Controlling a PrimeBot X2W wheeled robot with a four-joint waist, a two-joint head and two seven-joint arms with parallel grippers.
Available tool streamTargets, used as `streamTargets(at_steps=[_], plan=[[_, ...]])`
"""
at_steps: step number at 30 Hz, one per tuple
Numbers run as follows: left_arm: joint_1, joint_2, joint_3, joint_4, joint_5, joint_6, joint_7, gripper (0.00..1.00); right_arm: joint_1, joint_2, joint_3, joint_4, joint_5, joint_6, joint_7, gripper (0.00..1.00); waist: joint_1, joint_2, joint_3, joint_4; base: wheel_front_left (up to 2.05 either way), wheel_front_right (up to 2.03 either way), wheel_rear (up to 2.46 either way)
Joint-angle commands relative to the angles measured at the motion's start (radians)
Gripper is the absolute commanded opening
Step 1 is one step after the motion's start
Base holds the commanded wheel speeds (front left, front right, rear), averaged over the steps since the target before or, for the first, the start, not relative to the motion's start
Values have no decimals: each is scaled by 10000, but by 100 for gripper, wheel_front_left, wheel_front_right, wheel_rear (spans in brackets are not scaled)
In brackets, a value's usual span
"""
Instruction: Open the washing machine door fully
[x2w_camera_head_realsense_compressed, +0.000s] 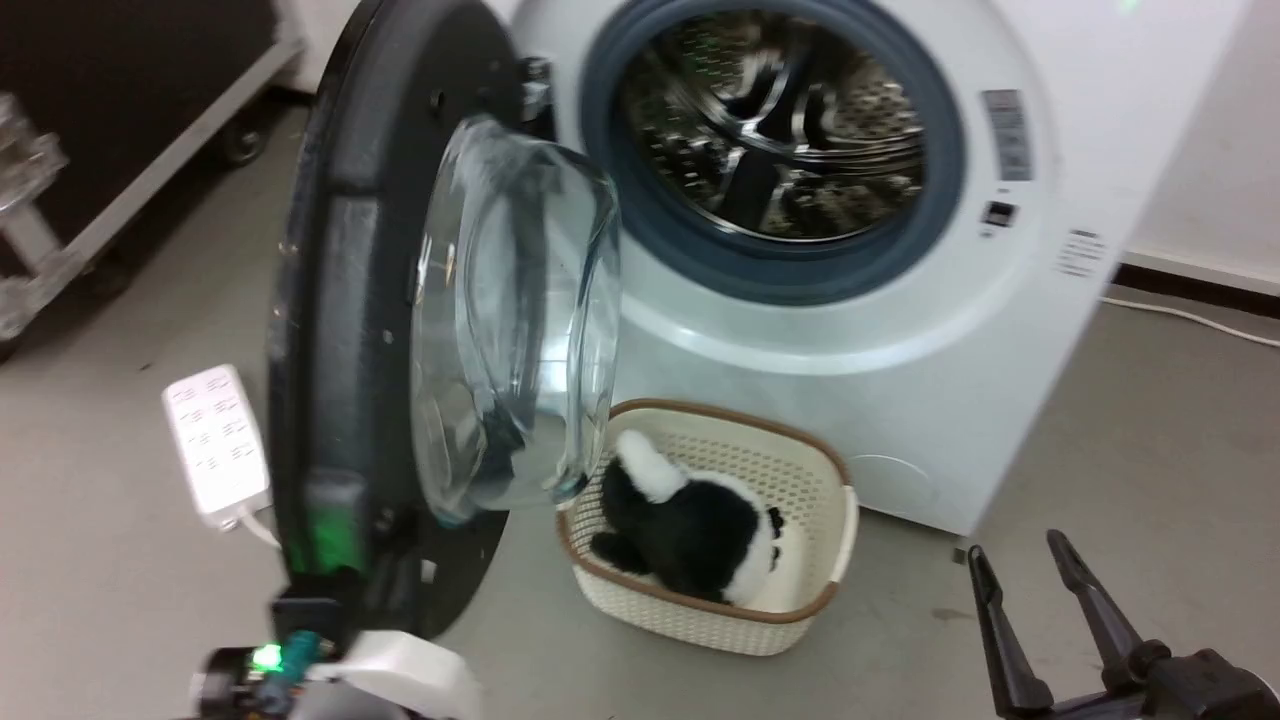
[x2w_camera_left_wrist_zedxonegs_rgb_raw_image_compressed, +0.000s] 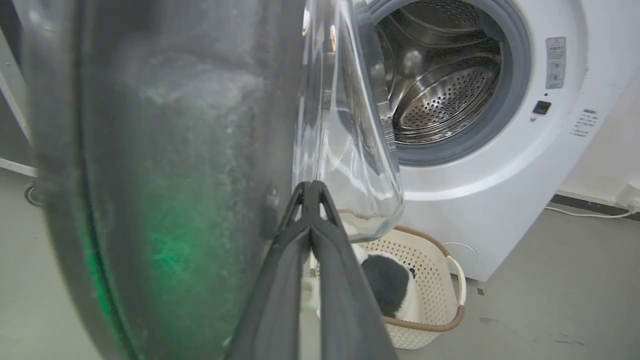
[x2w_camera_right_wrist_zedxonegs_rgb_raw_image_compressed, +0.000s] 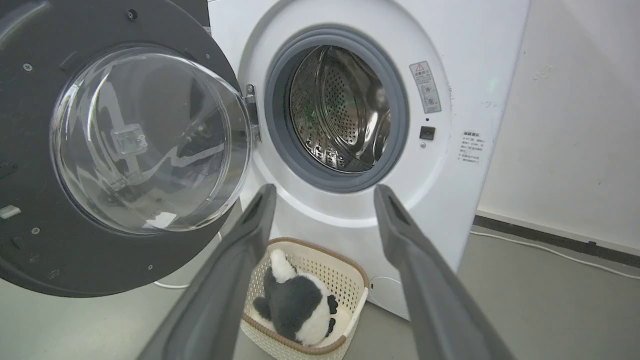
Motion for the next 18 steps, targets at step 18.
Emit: streamTargets(at_steps=[18], plan=[[-2411, 2230, 2692, 1833, -1582, -239, 250, 0, -689, -252, 288, -178, -778, -7, -43, 100, 0, 0, 2549, 576, 0, 0, 0]])
